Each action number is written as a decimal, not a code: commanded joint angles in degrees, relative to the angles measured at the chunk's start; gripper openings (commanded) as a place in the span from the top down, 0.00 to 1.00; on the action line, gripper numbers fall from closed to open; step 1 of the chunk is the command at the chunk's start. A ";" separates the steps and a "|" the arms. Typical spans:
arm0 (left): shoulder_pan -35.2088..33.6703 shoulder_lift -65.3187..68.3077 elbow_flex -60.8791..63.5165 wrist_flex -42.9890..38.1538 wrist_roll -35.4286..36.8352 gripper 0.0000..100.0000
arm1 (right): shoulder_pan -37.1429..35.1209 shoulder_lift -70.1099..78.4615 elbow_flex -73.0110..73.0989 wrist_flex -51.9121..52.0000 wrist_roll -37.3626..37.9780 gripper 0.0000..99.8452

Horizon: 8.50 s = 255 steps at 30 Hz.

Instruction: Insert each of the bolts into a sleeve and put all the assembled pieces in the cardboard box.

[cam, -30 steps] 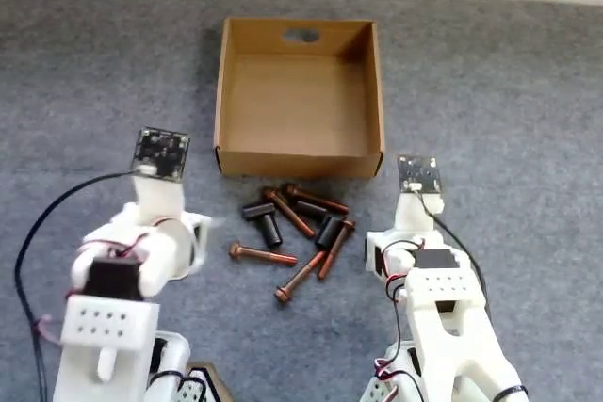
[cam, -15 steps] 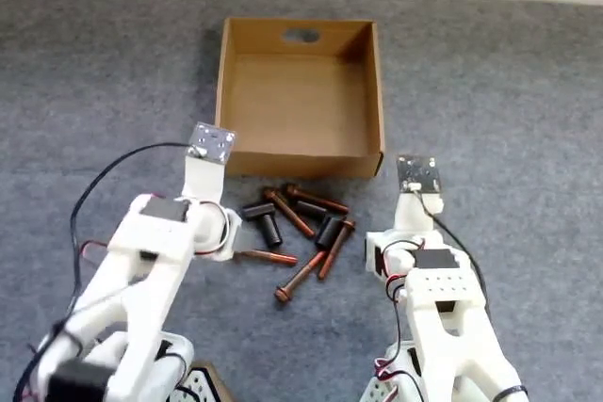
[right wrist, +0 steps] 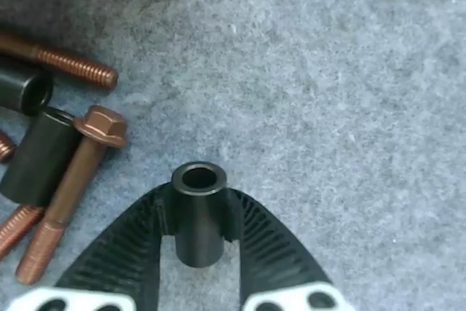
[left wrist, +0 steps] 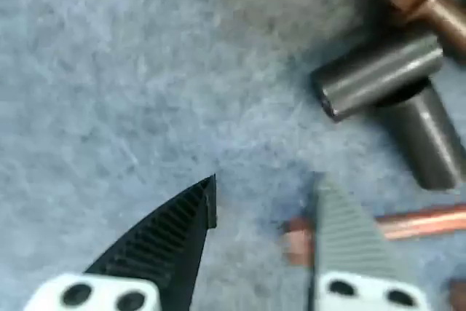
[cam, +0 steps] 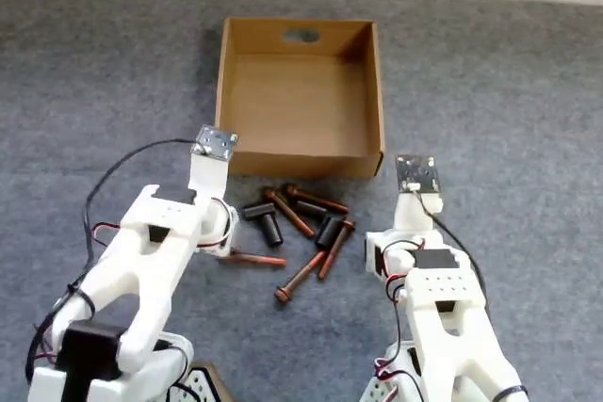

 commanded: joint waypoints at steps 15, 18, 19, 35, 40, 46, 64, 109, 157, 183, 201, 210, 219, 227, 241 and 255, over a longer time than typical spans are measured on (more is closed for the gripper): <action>-9.36 -0.04 -15.60 19.52 -14.42 0.91 | -0.13 -1.36 -0.22 -0.66 0.62 0.99; -5.76 -0.04 -18.59 26.73 -14.07 0.91 | -0.13 -1.36 -0.31 -0.66 0.62 0.99; -4.35 -0.04 -17.89 26.90 -12.84 0.91 | -0.13 -1.36 -0.31 -0.66 0.62 0.99; 3.65 0.40 -3.12 10.29 -4.31 0.87 | -0.13 -1.27 -0.22 -0.66 0.62 0.99; -1.19 0.48 -2.77 9.05 -4.57 0.93 | -0.13 -1.27 -0.22 -0.66 0.62 0.99; -2.51 0.48 -2.86 9.05 -4.66 0.99 | -0.13 -1.27 -0.22 -0.66 0.62 0.99; -2.33 -0.04 -18.33 21.19 -4.31 0.99 | -0.13 -1.27 -0.22 -0.66 0.62 0.99; -2.86 -0.04 0.75 6.33 29.10 0.99 | -0.13 -1.27 -0.22 -0.66 0.62 0.99; 0.66 15.87 -15.34 6.68 -8.35 0.89 | -0.04 -1.27 -0.22 -0.66 0.62 0.99; 0.92 -24.13 -18.51 6.68 2.02 0.99 | -13.85 -49.27 8.04 -5.76 0.70 0.99; 22.90 -37.32 -18.51 -16.09 10.37 0.99 | -20.18 -49.98 26.33 -40.22 0.62 0.99; 30.20 -37.23 -18.42 -22.51 10.29 0.99 | -20.18 -49.71 26.51 -39.96 0.62 0.99; 30.55 -37.76 -9.01 -28.92 10.11 0.99 | -20.18 -49.71 26.51 -39.96 0.62 0.99; 30.55 -38.02 -6.73 -29.54 10.11 0.99 | -20.18 -49.71 26.51 -39.87 0.62 0.99; 30.55 -44.70 -0.92 -29.63 10.02 0.99 | -20.18 -49.71 26.51 -39.87 0.62 0.99; 30.55 -45.14 5.49 -29.63 -0.62 0.99 | -20.18 -49.71 26.51 -39.87 0.62 0.99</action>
